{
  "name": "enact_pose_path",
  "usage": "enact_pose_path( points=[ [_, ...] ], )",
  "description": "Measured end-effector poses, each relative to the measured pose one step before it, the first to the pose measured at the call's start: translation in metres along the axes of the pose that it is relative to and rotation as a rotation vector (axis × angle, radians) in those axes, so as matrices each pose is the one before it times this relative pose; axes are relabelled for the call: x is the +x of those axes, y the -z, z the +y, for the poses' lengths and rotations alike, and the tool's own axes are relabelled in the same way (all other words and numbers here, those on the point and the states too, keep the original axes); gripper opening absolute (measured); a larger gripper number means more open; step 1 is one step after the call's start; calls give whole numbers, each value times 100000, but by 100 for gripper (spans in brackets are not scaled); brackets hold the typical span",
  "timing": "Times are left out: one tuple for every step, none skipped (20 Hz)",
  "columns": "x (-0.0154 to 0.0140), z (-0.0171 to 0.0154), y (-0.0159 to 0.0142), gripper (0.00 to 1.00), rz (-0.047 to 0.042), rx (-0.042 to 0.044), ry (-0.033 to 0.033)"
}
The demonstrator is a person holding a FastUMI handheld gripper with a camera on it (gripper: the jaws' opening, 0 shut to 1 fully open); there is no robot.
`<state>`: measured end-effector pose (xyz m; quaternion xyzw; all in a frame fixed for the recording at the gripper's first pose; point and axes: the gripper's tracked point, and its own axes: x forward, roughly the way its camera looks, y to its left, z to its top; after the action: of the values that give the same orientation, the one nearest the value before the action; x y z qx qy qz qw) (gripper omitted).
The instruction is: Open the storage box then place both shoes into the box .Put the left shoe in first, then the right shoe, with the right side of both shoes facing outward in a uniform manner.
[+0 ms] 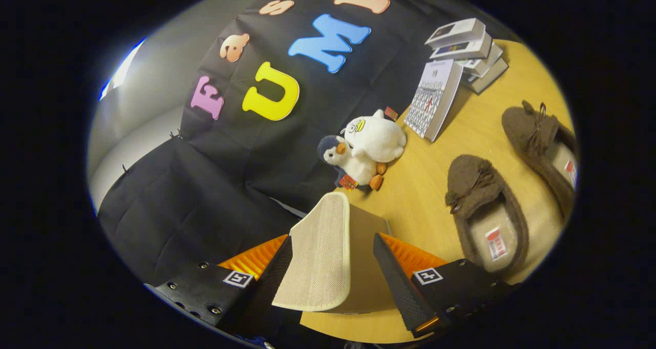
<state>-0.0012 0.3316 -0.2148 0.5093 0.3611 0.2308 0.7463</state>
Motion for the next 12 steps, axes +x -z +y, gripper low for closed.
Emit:
enact_pose_path(
  points=[
    [579,-54,761,98,1820,3218,-579],
    [360,-65,512,98,1572,3739,-675],
    [577,135,871,95,2076,3132,-1121],
    [202,-36,669,94,2158,3584,-845],
    [357,-219,489,94,1805,2416,-383],
    [217,-29,711,94,2270,2670,-348],
    [192,-176,575,94,1736,1877,430],
    [449,-201,320,82,1692,1416,201],
    [273,94,568,77,1631,965,-845],
    [232,69,369,78,1651,365,-496],
    [153,-108,342,77,1137,-666,748],
    [-155,127,-256,66,-952,429,-745]
  ],
)
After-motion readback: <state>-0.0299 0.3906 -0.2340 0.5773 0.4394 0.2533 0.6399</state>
